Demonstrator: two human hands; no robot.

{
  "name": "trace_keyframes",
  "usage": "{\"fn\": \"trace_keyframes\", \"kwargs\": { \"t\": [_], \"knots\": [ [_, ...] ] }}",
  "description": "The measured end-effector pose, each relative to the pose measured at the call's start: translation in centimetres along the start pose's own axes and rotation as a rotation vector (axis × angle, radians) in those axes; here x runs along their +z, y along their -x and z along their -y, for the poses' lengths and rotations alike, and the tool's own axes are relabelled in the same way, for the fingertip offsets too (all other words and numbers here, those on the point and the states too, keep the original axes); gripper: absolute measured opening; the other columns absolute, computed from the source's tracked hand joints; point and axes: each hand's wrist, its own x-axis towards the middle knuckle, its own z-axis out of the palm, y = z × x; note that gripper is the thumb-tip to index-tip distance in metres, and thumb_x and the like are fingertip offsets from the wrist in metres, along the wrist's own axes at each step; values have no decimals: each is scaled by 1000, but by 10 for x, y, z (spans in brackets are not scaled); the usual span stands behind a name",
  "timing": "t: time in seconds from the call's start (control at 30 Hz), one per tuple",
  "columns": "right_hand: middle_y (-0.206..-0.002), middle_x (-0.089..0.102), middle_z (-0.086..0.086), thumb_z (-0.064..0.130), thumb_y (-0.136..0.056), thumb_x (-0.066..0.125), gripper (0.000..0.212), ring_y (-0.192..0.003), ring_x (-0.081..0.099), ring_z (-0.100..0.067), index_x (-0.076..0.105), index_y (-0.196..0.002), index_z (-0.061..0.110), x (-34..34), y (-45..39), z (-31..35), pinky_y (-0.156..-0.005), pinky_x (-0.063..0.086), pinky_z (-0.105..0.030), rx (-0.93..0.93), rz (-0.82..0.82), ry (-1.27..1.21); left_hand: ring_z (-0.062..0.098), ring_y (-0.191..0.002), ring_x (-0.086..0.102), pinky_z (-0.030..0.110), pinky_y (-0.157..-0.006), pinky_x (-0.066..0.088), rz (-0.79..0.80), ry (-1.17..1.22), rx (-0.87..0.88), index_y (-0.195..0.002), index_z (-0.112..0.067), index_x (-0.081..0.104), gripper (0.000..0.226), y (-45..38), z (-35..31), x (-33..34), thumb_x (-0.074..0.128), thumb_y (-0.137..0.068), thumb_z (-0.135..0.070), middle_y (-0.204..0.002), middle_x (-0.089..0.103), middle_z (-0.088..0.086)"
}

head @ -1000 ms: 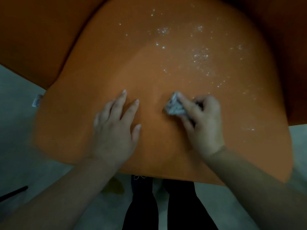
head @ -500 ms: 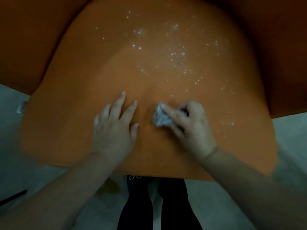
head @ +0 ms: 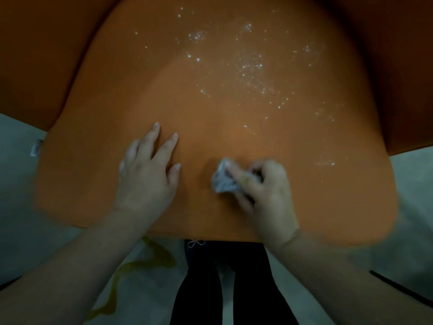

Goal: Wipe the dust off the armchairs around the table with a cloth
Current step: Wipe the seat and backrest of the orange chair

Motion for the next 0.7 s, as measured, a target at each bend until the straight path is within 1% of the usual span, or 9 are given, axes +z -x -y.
{"fn": "trace_keyframes", "kwargs": {
  "t": [0.03,0.1,0.17,0.27,0.33,0.43,0.53,0.6,0.7],
  "knots": [
    [-96,55,-14,24,-84,60,42,-81,51,-31,63,-126,22,5,15,12,-70,45,-37,-44,66,5,37,-131,28,59,-99,35,-9,4,7,-142,-25,42,55,1,4,0,57,-89,-33,-154,27,6],
    [-97,57,-13,27,-81,69,46,-80,52,-29,63,-126,24,18,32,29,-68,47,-39,-77,159,8,36,-131,28,59,-98,35,-2,-6,14,-142,-25,43,56,5,8,0,58,-89,-32,-154,27,6],
    [-97,59,-12,27,-76,78,50,-78,54,-28,65,-124,24,30,38,33,-63,48,-39,-83,176,41,36,-132,27,59,-99,34,10,26,16,-142,-24,42,57,9,12,3,59,-89,-31,-154,27,7],
    [-95,62,-12,21,-77,80,51,-74,56,-30,64,-125,25,40,43,32,-61,47,-37,-136,152,110,35,-135,25,58,-102,32,-9,24,49,-143,-23,42,58,16,14,8,59,-88,-30,-154,27,8],
    [-94,62,-15,17,-77,79,50,-74,57,-32,65,-124,24,35,39,19,-63,48,-38,-108,97,128,33,-136,24,57,-103,31,-14,14,56,-143,-22,41,58,17,13,10,59,-88,-31,-154,27,8],
    [-94,58,-22,18,-81,68,44,-79,55,-38,64,-125,17,14,24,-12,-69,44,-41,80,-51,154,34,-136,25,58,-104,30,-12,-1,55,-143,-22,41,58,14,8,10,58,-89,-32,-154,27,9],
    [-97,52,-22,17,-82,72,48,-86,50,-38,60,-129,16,-6,11,-36,-77,39,-39,237,-141,164,33,-137,24,57,-106,28,-4,-14,85,-143,-23,41,58,8,-2,11,58,-89,-32,-155,27,8],
    [-97,51,-21,15,-81,72,50,-87,49,-37,59,-129,16,-8,9,-36,-78,38,-38,191,-128,149,33,-137,25,56,-106,28,-9,4,117,-143,-24,42,57,3,-15,14,59,-88,-31,-155,26,7],
    [-94,53,-19,15,-78,72,51,-83,50,-35,60,-128,18,-9,17,-37,-74,39,-39,39,-31,162,32,-136,26,55,-105,29,-22,28,158,-142,-24,44,56,-5,-35,17,58,-88,-31,-154,28,6]
  ]
}}
